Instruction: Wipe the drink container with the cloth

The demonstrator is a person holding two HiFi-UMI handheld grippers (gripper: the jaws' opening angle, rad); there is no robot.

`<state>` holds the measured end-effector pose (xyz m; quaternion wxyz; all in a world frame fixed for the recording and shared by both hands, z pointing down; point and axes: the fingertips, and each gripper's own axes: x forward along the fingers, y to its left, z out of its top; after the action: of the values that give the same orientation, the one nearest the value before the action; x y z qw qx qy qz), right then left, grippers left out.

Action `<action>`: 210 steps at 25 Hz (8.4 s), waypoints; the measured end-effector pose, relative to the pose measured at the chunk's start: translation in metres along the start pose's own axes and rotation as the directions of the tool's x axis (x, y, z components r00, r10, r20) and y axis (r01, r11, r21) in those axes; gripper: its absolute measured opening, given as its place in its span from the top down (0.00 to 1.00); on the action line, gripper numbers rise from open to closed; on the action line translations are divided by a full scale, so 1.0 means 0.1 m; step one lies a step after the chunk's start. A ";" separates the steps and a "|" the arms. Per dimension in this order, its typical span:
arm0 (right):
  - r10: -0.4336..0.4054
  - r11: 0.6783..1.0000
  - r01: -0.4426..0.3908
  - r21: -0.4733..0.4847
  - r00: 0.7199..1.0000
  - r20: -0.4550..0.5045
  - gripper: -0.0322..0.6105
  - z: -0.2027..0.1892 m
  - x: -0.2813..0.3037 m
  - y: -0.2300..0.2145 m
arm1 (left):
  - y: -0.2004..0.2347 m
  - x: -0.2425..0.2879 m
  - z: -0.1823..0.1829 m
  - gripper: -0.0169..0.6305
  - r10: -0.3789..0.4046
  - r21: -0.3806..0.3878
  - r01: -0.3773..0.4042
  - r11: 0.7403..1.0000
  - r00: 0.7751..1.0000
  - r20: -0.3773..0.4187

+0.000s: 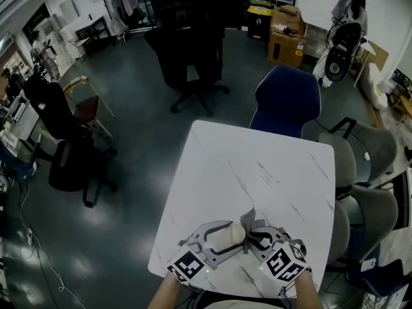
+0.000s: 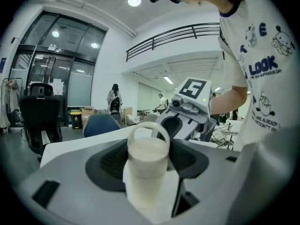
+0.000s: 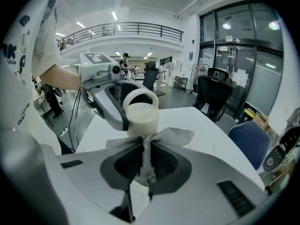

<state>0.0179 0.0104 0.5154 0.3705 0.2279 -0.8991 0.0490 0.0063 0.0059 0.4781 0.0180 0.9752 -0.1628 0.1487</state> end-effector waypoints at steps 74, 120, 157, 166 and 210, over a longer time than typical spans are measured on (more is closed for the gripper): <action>0.041 0.995 -0.025 0.098 0.986 -0.164 0.88 -0.76 0.79 0.18 | 0.08 -0.05 0.03 0.54 0.330 -0.103 -0.328 0.939 0.944 -0.003; 0.114 0.984 -0.116 -0.137 0.993 -0.019 0.88 0.22 -0.04 0.02 | -0.01 -0.09 -0.05 0.54 -0.122 0.017 0.123 0.992 0.992 -0.034; 0.187 0.975 -0.204 -0.087 0.967 -0.170 0.88 -0.51 0.63 0.19 | -0.04 -0.08 -0.09 0.54 -0.173 0.004 0.173 0.985 0.985 -0.028; 0.175 0.981 -0.188 -0.052 0.967 -0.182 0.88 -0.62 0.71 0.21 | 0.01 -0.13 -0.08 0.54 0.043 -0.025 -0.044 0.999 0.999 -0.032; 0.171 0.979 -0.183 -0.086 0.977 -0.125 0.88 -0.39 0.49 0.15 | -0.08 -0.12 -0.12 0.54 -0.119 -0.008 0.118 0.993 0.993 -0.016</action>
<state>0.0060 0.0159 0.5788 0.4273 0.1255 -0.8939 0.0515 -0.0054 0.0178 0.4857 0.0316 0.9819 -0.1050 0.1547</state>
